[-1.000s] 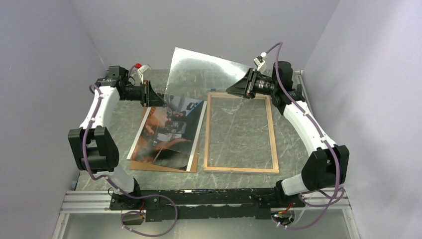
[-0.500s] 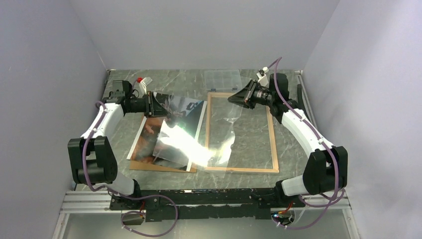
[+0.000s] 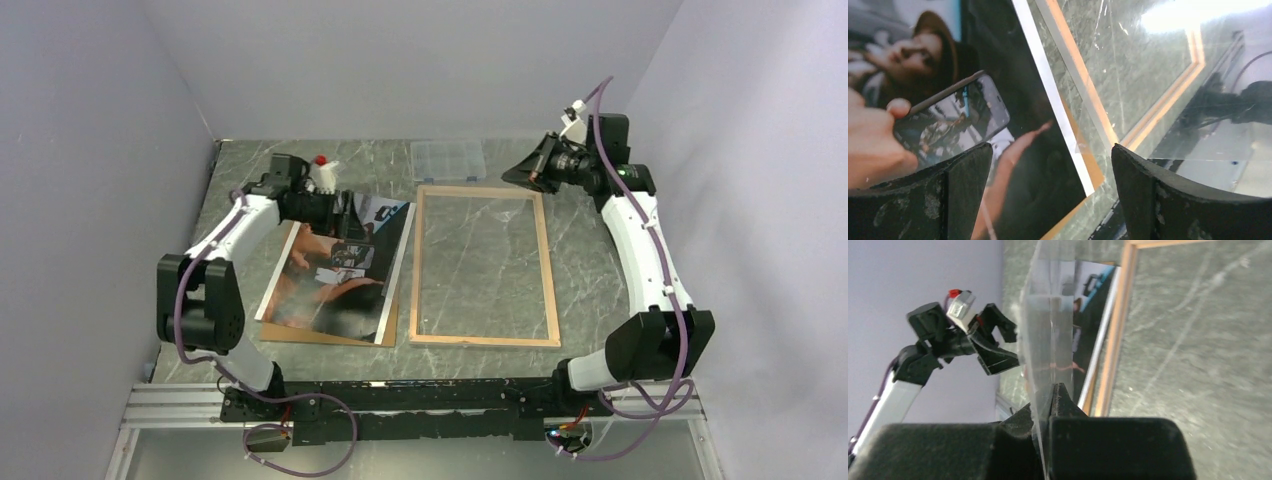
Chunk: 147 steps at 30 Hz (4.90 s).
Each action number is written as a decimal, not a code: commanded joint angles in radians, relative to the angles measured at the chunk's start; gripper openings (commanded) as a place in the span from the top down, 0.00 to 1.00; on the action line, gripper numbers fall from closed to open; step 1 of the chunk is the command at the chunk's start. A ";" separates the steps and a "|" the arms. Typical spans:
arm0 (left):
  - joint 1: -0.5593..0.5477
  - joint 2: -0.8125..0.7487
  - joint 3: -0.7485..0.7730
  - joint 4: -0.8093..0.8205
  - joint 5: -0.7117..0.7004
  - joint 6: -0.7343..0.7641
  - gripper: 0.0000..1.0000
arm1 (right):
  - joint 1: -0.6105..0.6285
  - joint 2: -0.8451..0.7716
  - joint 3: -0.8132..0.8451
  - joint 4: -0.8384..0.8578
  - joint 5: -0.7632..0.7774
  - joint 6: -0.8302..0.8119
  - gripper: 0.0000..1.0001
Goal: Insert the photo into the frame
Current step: Pick up the photo frame item at the center of the board, then move the photo frame to the center of the board, then place the photo frame item in the photo frame.
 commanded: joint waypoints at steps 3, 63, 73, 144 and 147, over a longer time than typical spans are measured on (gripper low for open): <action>-0.219 0.103 0.108 0.080 -0.254 0.077 0.06 | -0.043 -0.064 0.073 -0.288 0.158 -0.136 1.00; -0.482 0.271 0.177 0.104 -0.573 0.003 0.11 | 0.068 -0.117 0.106 -0.325 0.402 -0.049 1.00; -0.492 0.417 0.189 0.189 -0.743 0.027 0.17 | 0.041 -0.153 0.044 -0.337 0.408 -0.078 1.00; -0.107 0.002 -0.017 -0.035 -0.481 0.110 0.15 | 0.142 0.048 0.005 0.112 -0.157 0.136 1.00; -0.107 0.004 -0.027 -0.030 -0.477 0.113 0.17 | 0.140 0.048 -0.038 0.147 -0.164 0.161 1.00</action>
